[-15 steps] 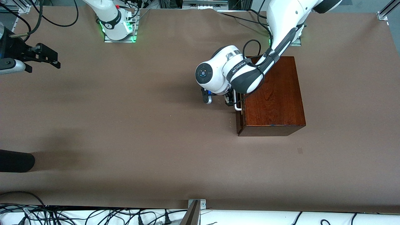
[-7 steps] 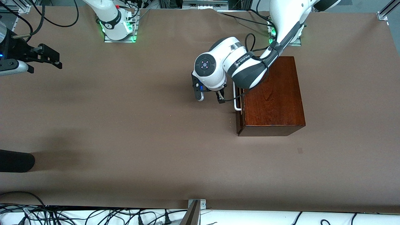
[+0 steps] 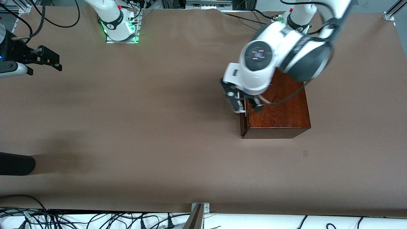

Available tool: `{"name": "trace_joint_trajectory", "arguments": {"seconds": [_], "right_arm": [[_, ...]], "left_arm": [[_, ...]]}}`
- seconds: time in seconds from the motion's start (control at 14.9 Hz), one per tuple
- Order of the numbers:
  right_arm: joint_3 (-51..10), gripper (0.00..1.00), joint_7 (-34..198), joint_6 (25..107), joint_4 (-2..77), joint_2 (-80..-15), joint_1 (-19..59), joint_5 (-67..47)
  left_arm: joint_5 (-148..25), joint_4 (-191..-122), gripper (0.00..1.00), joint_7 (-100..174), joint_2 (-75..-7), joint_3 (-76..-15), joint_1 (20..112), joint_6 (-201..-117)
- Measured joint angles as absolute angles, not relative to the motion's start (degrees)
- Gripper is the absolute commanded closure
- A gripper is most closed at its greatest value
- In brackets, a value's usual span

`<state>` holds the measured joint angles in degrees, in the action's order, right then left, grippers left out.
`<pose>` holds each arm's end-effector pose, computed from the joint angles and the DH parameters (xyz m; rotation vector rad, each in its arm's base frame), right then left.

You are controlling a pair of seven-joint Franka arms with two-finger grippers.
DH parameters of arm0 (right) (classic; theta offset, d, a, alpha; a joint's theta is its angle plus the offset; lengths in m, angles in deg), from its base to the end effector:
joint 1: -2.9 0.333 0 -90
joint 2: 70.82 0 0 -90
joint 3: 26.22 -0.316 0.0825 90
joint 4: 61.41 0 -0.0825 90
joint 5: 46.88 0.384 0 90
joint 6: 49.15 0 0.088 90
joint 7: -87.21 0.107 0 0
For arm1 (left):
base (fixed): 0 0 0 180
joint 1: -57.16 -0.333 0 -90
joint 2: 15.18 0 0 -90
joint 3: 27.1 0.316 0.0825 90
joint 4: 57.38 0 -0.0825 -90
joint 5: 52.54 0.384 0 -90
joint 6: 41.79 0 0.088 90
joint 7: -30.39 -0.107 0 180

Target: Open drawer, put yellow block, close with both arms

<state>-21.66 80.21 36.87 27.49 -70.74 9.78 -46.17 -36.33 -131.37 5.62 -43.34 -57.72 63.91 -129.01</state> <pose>0.5473 0.0236 0.6268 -3.1158 -0.2548 0.0799 0.5875 -0.3185 0.4787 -2.6415 1.5651 0.2949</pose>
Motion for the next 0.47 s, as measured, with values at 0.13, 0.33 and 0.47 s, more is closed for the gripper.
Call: {"name": "trace_joint_trajectory", "arguments": {"seconds": [0.13, 0.33, 0.47], "right_arm": [[-21.66, 0.00, 80.21, 36.87, 27.49, -70.71, 9.78, -46.18], [-21.70, 0.00, 80.21, 36.88, 27.49, -70.70, 9.80, -46.18], [-21.72, 0.00, 80.22, 36.87, 27.49, -70.69, 9.80, -46.18]], "left_arm": [[-36.33, -131.33, 0.00, 5.64, -40.99, -57.39, 60.75, -128.02], [-36.72, -131.31, 0.00, 8.96, -37.10, -52.88, 59.48, -127.72], [-39.81, -131.60, 0.00, 14.09, -34.15, -47.88, 59.08, -127.45]]}}
